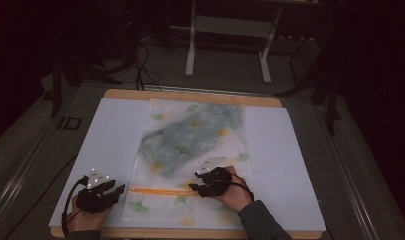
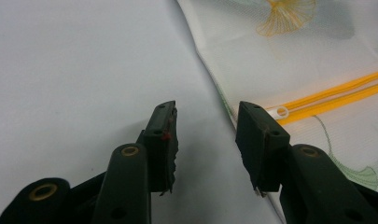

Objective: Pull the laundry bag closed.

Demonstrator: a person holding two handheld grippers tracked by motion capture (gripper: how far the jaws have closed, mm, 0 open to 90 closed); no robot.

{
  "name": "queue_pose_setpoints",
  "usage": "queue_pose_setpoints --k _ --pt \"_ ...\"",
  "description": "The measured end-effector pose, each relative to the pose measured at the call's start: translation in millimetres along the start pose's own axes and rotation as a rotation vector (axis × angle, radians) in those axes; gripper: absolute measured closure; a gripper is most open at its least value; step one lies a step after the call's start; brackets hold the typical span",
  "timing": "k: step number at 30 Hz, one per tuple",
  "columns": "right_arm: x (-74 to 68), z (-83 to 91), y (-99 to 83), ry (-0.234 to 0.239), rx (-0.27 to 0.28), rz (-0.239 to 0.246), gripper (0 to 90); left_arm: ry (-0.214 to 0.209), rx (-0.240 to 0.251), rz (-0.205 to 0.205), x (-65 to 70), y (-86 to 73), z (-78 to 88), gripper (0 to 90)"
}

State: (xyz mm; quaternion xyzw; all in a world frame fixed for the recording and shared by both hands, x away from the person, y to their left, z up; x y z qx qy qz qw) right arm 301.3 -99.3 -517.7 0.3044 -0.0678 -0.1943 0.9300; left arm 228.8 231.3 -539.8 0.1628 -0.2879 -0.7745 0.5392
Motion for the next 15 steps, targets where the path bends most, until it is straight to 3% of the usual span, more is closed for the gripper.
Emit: queue_pose_setpoints --k 3,15 --pt "-5.1 -5.1 8.5 0.040 0.016 0.012 53.7 -0.004 -0.004 -0.009 1.1 -0.3 -0.6 58.5" --pt "-21.6 -22.7 37.0 0.073 0.012 0.074 53.8 0.010 -0.017 -0.012 -1.1 0.4 -0.3 58.4"
Point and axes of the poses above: each handheld gripper's, and its own axes: z roughly backward along the jaws, y roughly out of its top, x roughly to its right, the point moved 2 cm from there along -z, roughly forward along the jaws, and after that the axes turned 6 degrees about -x, right-handed, at the moved point
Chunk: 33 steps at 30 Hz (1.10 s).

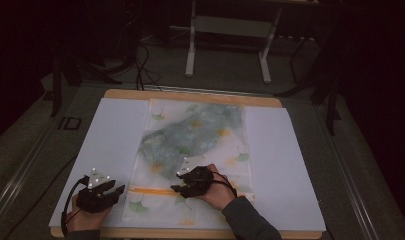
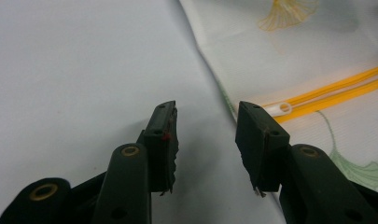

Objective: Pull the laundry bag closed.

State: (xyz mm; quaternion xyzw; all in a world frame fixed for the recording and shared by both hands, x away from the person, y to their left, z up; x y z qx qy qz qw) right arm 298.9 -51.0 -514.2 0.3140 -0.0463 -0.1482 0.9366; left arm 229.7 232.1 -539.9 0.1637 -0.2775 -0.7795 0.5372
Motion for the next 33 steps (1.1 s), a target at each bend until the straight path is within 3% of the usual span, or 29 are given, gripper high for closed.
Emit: queue_pose_setpoints --k 6,13,22,33 --pt "-5.7 -13.0 11.7 0.020 -0.011 0.026 54.6 0.005 -0.002 -0.001 -2.0 0.0 1.3 58.5" --pt "-12.2 -29.2 22.8 0.043 -0.021 0.038 61.7 0.011 -0.005 -0.008 -2.0 0.5 1.5 58.4" --pt "-27.8 -55.8 48.1 0.087 -0.042 0.107 71.7 0.013 -0.003 -0.005 -3.5 0.6 2.4 58.4" --pt "-32.5 -77.9 62.2 0.121 -0.070 0.104 70.7 0.013 -0.005 -0.010 -3.4 0.7 2.7 58.2"
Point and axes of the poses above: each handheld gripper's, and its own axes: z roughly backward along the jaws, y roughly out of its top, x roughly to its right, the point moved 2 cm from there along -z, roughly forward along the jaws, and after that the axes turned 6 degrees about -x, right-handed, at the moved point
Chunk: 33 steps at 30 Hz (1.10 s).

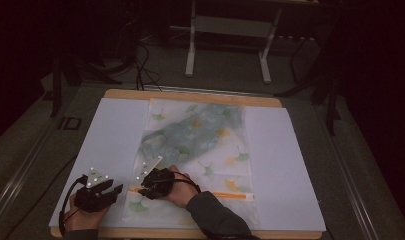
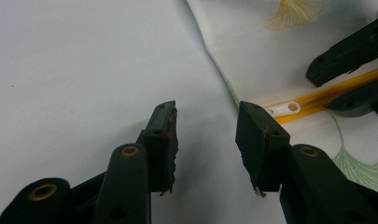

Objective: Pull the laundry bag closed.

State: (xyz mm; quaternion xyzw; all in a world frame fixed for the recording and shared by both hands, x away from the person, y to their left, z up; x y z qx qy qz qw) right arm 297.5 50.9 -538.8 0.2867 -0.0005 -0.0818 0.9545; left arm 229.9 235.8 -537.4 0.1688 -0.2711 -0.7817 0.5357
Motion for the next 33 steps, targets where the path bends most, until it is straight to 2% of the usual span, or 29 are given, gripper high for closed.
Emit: queue_pose_setpoints --k 11,17,21,23,29,33 --pt "-0.9 -18.3 16.8 0.035 -0.033 0.016 70.8 -0.002 0.000 -0.001 0.3 -0.1 1.0 58.1" --pt "5.2 -20.7 20.4 0.054 -0.047 0.003 80.1 -0.014 -0.002 -0.001 -0.1 -0.4 1.6 58.9" --pt "2.4 -19.4 21.6 0.040 -0.066 0.036 83.3 -0.017 -0.007 -0.008 1.3 -0.5 2.8 59.0" --pt "1.5 -18.9 21.6 0.035 -0.067 0.037 83.3 -0.017 -0.007 -0.008 1.3 -0.5 2.8 59.0" --pt "-0.5 -14.3 19.2 0.014 -0.057 0.050 83.7 -0.042 -0.012 -0.018 5.4 -2.7 7.0 59.1" --pt "-0.9 -8.9 18.2 0.005 -0.042 0.049 83.8 -0.096 0.000 -0.006 9.3 -2.4 9.9 57.5"
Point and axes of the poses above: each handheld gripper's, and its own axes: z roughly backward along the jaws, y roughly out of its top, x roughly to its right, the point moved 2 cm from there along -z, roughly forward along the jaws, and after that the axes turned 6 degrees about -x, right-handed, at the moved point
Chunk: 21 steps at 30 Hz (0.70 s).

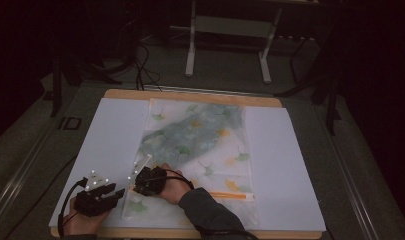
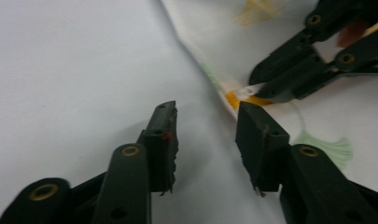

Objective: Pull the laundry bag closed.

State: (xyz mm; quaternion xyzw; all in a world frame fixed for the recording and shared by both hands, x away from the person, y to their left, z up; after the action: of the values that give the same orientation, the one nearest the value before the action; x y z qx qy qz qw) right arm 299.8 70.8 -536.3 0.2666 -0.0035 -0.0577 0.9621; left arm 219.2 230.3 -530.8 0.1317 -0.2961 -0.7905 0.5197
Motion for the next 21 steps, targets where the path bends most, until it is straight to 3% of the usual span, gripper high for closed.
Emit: queue_pose_setpoints --k 2,13,21 --pt "-0.9 1.0 -0.5 -0.007 0.004 -0.002 83.8 -0.036 0.011 0.002 2.5 1.5 0.7 56.2" --pt "-4.2 10.9 2.5 -0.036 0.024 0.018 84.0 -0.111 -0.062 -0.007 10.3 5.4 -14.2 56.8" --pt "-5.8 20.8 3.3 -0.055 0.026 0.038 84.0 -0.170 -0.094 -0.011 12.2 11.5 -24.2 63.5"
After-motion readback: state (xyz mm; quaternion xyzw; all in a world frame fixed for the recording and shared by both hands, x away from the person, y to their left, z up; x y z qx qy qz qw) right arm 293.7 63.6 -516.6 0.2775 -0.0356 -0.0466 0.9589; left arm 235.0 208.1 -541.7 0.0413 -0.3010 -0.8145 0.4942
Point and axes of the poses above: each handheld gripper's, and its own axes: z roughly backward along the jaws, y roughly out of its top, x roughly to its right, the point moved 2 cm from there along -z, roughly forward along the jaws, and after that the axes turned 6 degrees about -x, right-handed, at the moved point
